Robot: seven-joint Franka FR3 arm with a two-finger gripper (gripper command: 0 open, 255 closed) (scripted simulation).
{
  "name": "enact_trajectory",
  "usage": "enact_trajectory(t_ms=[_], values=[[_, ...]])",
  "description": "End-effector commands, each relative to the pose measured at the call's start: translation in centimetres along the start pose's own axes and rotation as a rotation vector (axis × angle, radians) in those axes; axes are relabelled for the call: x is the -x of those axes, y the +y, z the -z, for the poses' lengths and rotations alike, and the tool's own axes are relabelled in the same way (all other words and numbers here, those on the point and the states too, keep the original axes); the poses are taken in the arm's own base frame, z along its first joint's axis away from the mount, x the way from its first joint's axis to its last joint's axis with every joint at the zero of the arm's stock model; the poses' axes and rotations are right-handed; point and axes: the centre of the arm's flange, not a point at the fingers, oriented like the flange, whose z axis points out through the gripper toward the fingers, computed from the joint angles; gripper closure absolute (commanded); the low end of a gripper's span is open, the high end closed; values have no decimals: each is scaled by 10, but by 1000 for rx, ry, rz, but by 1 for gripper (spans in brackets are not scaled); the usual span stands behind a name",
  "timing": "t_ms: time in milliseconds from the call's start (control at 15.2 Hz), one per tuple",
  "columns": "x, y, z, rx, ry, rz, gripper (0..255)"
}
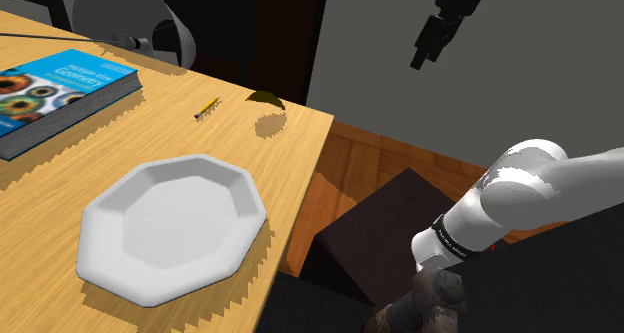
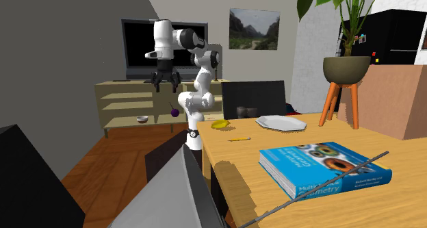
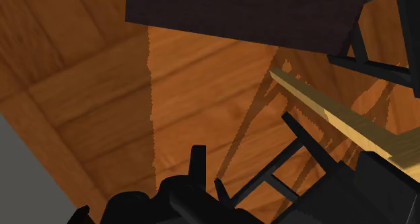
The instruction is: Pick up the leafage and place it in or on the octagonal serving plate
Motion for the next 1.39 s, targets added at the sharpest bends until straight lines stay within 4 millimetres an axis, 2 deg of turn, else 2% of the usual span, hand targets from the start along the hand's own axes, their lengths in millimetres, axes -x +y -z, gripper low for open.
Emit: enact_trajectory(t_ms=[0, 330, 726, 1056, 1320], values=[[0, 0, 0, 0, 0, 0, 0], [-49, -36, -12, -2, 26, 202, 0], [-98, -91, -25, -5, 57, 443, 0], [-128, -145, -34, -8, 83, 645, 0], [-144, -192, -42, -10, 104, 806, 0]])
